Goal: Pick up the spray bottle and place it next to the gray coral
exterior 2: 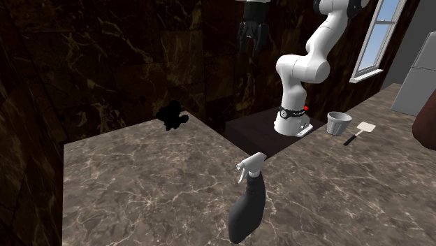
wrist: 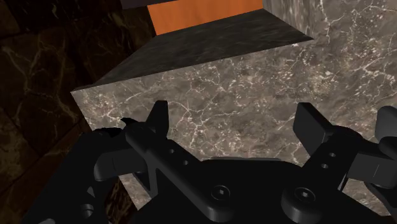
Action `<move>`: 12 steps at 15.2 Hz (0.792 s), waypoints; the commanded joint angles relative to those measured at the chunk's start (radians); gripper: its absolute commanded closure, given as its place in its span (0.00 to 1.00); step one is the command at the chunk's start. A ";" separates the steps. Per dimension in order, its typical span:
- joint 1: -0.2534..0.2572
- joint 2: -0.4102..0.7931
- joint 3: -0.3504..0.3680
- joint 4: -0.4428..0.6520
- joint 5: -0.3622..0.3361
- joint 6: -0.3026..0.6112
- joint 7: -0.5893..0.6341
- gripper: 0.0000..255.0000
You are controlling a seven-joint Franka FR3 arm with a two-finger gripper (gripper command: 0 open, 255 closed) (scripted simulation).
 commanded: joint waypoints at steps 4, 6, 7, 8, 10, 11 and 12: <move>0.022 0.069 0.045 0.010 0.039 0.057 0.053 0.00; 0.035 0.120 0.075 0.023 0.062 0.094 0.086 0.00; 0.041 0.146 0.090 0.031 0.072 0.113 0.103 0.00; 0.047 0.173 0.104 0.040 0.082 0.131 0.119 0.00; 0.058 0.229 0.133 0.063 0.099 0.166 0.151 0.00; 0.062 0.258 0.147 0.075 0.107 0.183 0.167 0.00; 0.067 0.288 0.161 0.089 0.113 0.200 0.183 0.00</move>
